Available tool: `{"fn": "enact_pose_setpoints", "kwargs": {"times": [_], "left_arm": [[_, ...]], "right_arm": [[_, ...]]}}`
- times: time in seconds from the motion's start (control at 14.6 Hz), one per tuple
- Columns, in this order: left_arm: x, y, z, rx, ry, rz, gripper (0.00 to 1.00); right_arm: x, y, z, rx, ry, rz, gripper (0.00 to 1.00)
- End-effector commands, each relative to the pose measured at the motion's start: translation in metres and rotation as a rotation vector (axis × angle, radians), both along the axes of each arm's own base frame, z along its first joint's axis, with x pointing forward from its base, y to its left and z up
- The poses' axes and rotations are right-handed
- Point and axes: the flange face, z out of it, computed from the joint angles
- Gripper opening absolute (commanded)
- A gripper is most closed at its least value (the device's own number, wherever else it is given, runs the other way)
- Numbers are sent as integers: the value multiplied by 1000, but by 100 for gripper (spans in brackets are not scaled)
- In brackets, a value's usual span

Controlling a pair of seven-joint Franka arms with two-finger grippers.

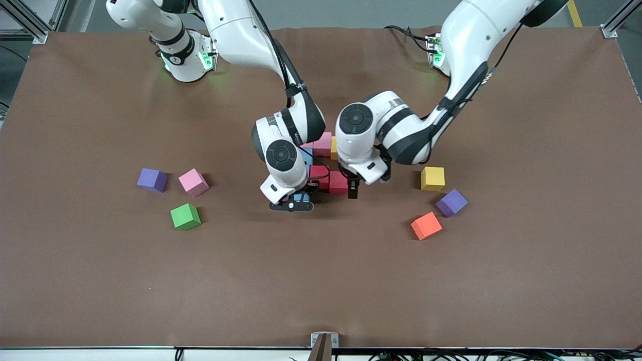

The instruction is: Arrange 11 blocks into digit 3

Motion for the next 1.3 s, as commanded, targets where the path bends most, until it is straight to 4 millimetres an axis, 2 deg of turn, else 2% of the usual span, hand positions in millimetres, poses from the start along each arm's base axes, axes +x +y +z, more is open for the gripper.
{"fn": "enact_pose_setpoints", "kwargs": {"times": [0.0,0.14,0.41,0.48,0.55,0.82,1.03,1.23], "left_arm": [[19,44,26,1,1,-102,100],[45,77,35,-2,-8,-162,100],[90,148,39,-4,-9,-245,100],[98,160,35,-7,-3,-284,100],[106,174,32,-8,2,-335,100],[123,224,-1,-15,62,-538,100],[128,230,-18,-22,79,-759,100],[127,231,-34,-40,92,-785,100]], "right_arm": [[-8,-1,5,6,11,3,3],[-8,-1,5,6,11,5,3],[-8,-1,5,6,11,3,6],[-7,-1,5,8,14,-4,19],[-8,-2,6,4,27,-5,99],[-2,-6,16,-2,46,-3,100],[0,-4,20,3,39,-3,100],[2,-5,22,4,36,-4,100]]}}
